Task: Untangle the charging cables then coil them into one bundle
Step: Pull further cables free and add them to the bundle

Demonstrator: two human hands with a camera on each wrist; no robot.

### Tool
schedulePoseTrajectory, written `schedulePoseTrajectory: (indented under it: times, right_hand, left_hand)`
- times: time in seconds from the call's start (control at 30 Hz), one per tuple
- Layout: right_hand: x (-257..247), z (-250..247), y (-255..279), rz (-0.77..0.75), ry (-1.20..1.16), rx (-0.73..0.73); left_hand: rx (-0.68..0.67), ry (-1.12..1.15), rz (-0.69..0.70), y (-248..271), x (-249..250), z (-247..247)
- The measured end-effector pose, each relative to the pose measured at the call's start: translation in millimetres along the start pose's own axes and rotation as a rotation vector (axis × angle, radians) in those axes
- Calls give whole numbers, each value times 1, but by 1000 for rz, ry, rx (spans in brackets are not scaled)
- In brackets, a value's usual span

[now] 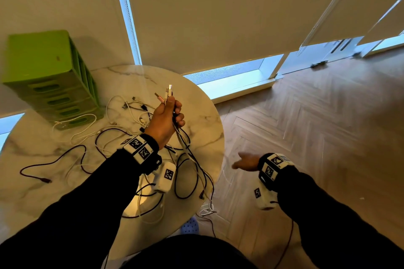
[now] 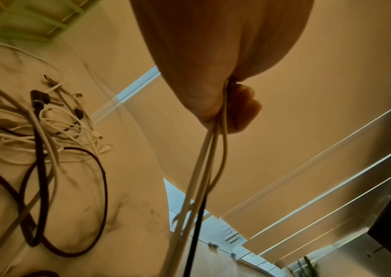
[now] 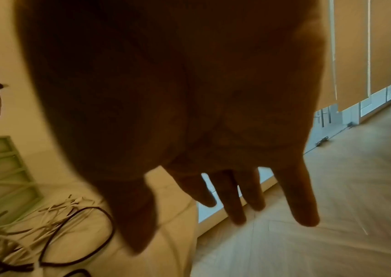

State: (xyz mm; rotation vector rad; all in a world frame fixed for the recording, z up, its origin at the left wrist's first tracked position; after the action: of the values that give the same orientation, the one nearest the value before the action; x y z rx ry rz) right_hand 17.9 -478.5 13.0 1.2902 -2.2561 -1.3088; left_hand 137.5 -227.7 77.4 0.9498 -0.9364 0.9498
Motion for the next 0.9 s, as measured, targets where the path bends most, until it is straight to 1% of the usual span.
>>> schedulePoseTrajectory:
  times: [0.03,0.07,0.13,0.17,0.2,0.27,0.33,0.37,0.4,0.43,0.47,0.5,0.53,0.57,0.6,0.63,0.67,0.7,0.73,0.8,0.83,0.87,0.9]
  right_hand:
    - [-7,0,4,-33,-74,-42]
    - [-20,0,9,-135,-146,-27]
    - [-60,-3,25,-398,-236,28]
    - [-81,-2,32,-520,-287,22]
    - [-100,1,39,-606,-350,-19]
    - [-130,7,48,-692,-474,-154]
    - [-142,15,48,-689,-505,-301]
    - [-140,19,43,-662,-473,-356]
    - [-133,21,33,-625,-387,-381]
    - [-125,22,22,-589,-266,-374]
    - [-116,20,13,-558,-144,-337]
    - [-107,16,3,-531,-45,-269]
    - [-99,9,-6,-518,30,-150]
    - [-94,0,-10,-525,74,1]
    - [-90,-8,-12,-543,78,152]
    - [-88,-13,-13,-557,39,250]
    - [-89,-13,-12,-561,9,282]
    - [-91,-8,-12,-573,15,266]
    - [-94,1,-12,-585,50,210]
    - [-102,24,-7,-587,129,46]
    - [-104,32,-6,-570,152,-9]
    - [-107,37,-3,-566,154,-12]
    - [-111,37,0,-584,139,40]
  left_hand:
    - [-34,17,-13,2,2,3]
    - [-64,22,-24,3,3,7]
    - [-108,-11,-37,7,6,17]
    - [-127,-40,-38,9,8,21]
    - [-147,-67,-42,11,9,24]
    - [-198,-108,-76,14,16,26]
    - [-290,-137,-143,18,26,23]
    - [-340,-151,-171,21,31,20]
    - [-383,-156,-191,23,37,16]
    - [-417,-147,-213,25,40,11]
    - [-439,-128,-239,27,43,7]
    - [-450,-110,-266,29,44,2]
    - [-445,-101,-280,31,43,-1]
    - [-417,-89,-273,31,42,-4]
    - [-368,-63,-248,31,41,-8]
    - [-315,-25,-213,30,40,-10]
    - [-262,12,-174,29,40,-10]
    - [-213,38,-137,27,40,-10]
    - [-171,49,-105,25,39,-9]
    - [-116,37,-65,21,37,-7]
    - [-113,27,-56,20,37,-6]
    - [-121,23,-52,19,36,-5]
    - [-134,19,-49,18,35,-3]
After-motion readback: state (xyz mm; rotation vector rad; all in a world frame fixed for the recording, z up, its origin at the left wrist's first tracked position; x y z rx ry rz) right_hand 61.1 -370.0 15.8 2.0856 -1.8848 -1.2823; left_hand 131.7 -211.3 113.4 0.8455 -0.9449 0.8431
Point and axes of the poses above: each hand's wrist, its own y-axis away from the middle knuckle, its own z-axis out of the palm, x = y × z, the point moved 3 cm from there along -y, towards the middle knuckle, and after that the axes turned 11 degrees about -y, right-handed, at the moved point
